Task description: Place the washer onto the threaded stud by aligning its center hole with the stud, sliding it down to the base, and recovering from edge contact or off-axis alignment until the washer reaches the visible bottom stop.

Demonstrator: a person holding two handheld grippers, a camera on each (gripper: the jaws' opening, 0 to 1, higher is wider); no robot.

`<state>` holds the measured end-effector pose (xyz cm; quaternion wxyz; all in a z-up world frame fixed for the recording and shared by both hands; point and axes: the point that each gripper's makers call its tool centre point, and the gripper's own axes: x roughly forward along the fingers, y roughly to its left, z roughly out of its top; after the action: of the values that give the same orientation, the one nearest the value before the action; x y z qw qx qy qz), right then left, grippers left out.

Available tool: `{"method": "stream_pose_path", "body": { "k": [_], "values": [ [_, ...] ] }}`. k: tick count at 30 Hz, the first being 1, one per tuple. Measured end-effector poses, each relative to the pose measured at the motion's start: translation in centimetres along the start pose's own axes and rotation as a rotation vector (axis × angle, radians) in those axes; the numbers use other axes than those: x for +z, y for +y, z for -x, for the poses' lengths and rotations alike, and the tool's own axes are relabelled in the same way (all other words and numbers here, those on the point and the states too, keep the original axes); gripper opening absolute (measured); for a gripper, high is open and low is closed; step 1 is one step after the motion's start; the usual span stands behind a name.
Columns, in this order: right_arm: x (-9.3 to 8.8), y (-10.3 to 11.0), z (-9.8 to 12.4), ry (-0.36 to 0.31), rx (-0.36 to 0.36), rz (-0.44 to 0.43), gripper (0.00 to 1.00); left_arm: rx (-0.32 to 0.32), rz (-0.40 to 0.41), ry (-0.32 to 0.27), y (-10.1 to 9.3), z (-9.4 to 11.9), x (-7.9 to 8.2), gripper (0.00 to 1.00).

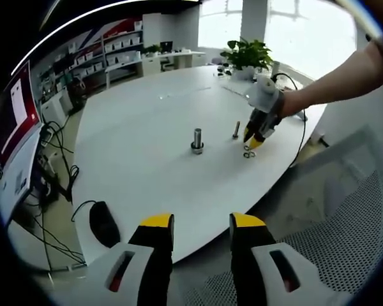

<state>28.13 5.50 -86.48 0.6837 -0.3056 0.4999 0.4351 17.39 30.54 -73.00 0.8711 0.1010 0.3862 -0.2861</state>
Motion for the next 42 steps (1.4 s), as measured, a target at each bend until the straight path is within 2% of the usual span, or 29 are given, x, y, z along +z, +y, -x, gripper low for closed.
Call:
{"method": "stream_pose_path", "body": {
  "k": [6, 13, 17, 21, 23, 29, 33, 38, 42],
  "values": [
    [-0.2, -0.9, 0.1, 0.018, -0.017, -0.013, 0.20, 0.002, -0.001, 0.001, 0.0, 0.0, 0.0, 0.33],
    [0.1, -0.1, 0.4, -0.006, 0.009, -0.021, 0.20, 0.002, 0.001, 0.000, 0.0, 0.0, 0.0, 0.33],
    [-0.2, -0.1, 0.0, 0.016, 0.006, 0.024, 0.20, 0.000, -0.002, 0.005, 0.0, -0.1, 0.0, 0.33],
    [0.0, -0.2, 0.0, 0.023, 0.006, 0.018, 0.19, 0.001, 0.000, 0.005, 0.0, -0.1, -0.1, 0.33],
    [-0.1, -0.4, 0.0, 0.044, -0.018, 0.075, 0.18, 0.001, 0.000, 0.006, 0.0, -0.1, -0.1, 0.33],
    [0.0, -0.4, -0.1, 0.091, 0.003, 0.081, 0.16, -0.002, -0.005, 0.006, 0.0, -0.1, 0.0, 0.32],
    [0.0, -0.4, -0.3, 0.161, 0.005, 0.140, 0.16, 0.000, -0.005, 0.010, 0.1, -0.1, -0.1, 0.32],
    [0.0, -0.9, -0.5, 0.183, 0.005, 0.097, 0.15, 0.003, -0.006, 0.018, 0.1, -0.1, -0.2, 0.32],
    [-0.1, -1.1, -0.7, 0.181, 0.010, 0.107, 0.16, 0.008, 0.000, 0.012, 0.2, -0.1, -0.2, 0.32]
  ]
}}
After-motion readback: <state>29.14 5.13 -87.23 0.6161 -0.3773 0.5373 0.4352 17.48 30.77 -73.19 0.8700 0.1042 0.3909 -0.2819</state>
